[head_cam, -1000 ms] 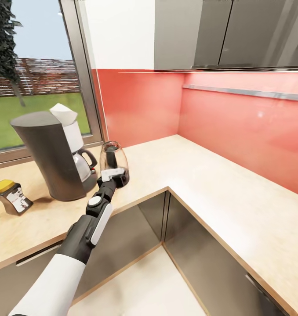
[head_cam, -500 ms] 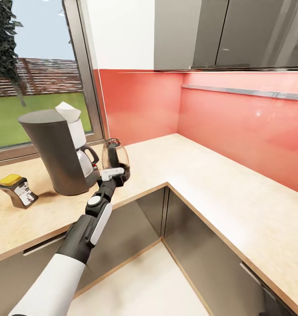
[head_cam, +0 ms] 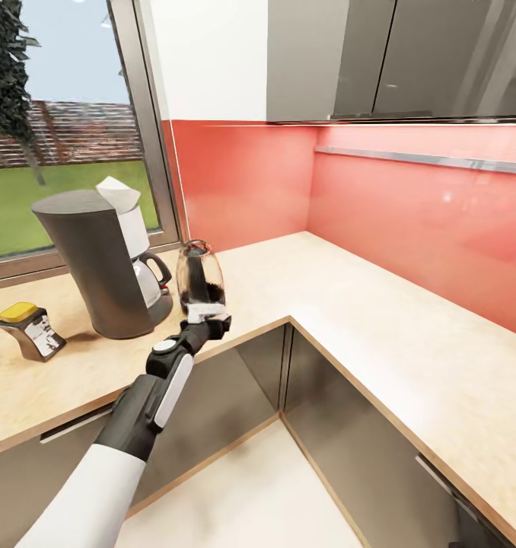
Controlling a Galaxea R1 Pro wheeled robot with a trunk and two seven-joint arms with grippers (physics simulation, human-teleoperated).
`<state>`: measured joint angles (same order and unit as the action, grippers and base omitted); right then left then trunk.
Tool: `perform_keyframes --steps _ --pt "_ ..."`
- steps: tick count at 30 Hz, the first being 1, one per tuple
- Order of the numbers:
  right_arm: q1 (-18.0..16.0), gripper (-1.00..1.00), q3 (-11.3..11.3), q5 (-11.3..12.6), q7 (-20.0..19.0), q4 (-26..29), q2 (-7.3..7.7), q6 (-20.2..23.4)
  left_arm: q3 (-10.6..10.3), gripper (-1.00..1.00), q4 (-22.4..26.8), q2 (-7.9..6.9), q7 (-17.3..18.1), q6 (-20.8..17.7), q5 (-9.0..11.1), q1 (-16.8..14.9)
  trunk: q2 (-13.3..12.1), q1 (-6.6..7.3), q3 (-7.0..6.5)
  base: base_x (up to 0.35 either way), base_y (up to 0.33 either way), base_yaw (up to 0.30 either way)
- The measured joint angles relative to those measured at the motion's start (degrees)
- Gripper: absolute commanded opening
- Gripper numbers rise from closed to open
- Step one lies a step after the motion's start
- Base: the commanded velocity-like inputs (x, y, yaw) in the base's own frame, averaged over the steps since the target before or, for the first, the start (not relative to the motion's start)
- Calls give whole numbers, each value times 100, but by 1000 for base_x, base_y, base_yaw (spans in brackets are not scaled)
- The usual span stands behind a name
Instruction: Set up a coffee station on the kitchen countertop: keep the coffee maker on the countertop, move the bottle of coffee from the kitchen shelf to the counter next to the coffee maker, place a paper coffee filter on top of the coffee maker, put the saucer next to the coffee maker with the coffee cup on the saucer, and place the electric kettle next to the coffee maker.
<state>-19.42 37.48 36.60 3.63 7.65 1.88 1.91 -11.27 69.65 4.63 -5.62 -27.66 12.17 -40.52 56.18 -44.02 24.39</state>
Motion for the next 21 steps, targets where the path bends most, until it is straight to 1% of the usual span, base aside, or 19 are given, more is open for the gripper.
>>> perform_keyframes --steps 1,2,4,5,8,9,10,11,12,14,15,16,17,18,19,20,21 --pt "0 100 0 0 0 0 -1 0 -7 100 198 -59 249 -356 7 2 0 0 0 0 0 0" --pt "0 100 0 -1 -2 0 -1 0 -10 100 270 -91 332 -451 16 2 0 0 0 0 0 0" --pt "0 100 0 0 -1 0 -2 0 -18 100 530 -206 617 -671 56 3 0 0 0 0 0 0" --pt "0 100 0 -1 0 0 -5 0 -21 100 732 -263 933 -931 76 3 0 0 0 0 0 0" --pt "0 100 0 -2 -4 0 -5 -3 -21 100 839 -286 1289 -1234 78 4 0 0 0 0 0 0" --pt "0 100 0 -3 -6 0 -3 -5 -21 100 881 -293 1597 -1378 79 4 0 0 0 0 0 0" --pt "0 100 0 -3 -6 0 -3 -5 -21 100 883 -293 1608 -1382 74 4 0 0 0 0 0 0" --pt "0 100 12 -9 -7 1 -2 -22 -20 100 972 -354 2790 -1567 84 5 0 0 0 0 0 0" --pt "0 100 16 -10 -7 3 -1 -25 -19 100 992 -381 3065 -1579 59 5 0 0 0 0 0 0" --pt "0 100 36 -17 -8 7 -1 -29 -49 100 1019 -450 3934 -1604 62 5 0 0 0 0 0 0" --pt "0 100 42 -19 -8 8 -2 -30 -121 100 1013 -466 4326 -1584 57 8 0 0 0 0 0 0" --pt "0 100 44 -20 -8 9 -1 -30 -192 100 1009 -472 4493 -1558 50 18 0 0 0 0 0 0" --pt "0 100 49 -23 -8 10 -2 -31 -664 100 997 -485 4855 -1387 45 129 0 0 1 0 0 0" --pt "0 100 51 -26 -8 10 -2 -31 -1017 100 982 -491 4951 -1248 31 186 0 0 1 0 0 0" --pt "0 100 49 -27 -8 10 -2 -32 -1186 100 962 -494 4984 -1165 23 207 0 0 0 0 0 0" --pt "0 100 46 -29 -7 11 0 -52 -1457 100 876 -497 5026 -974 18 238 0 0 1 0 0 0" --pt "0 100 44 -31 -7 12 0 -78 -1579 100 807 -498 5043 -851 13 249 0 0 0 0 0 0"
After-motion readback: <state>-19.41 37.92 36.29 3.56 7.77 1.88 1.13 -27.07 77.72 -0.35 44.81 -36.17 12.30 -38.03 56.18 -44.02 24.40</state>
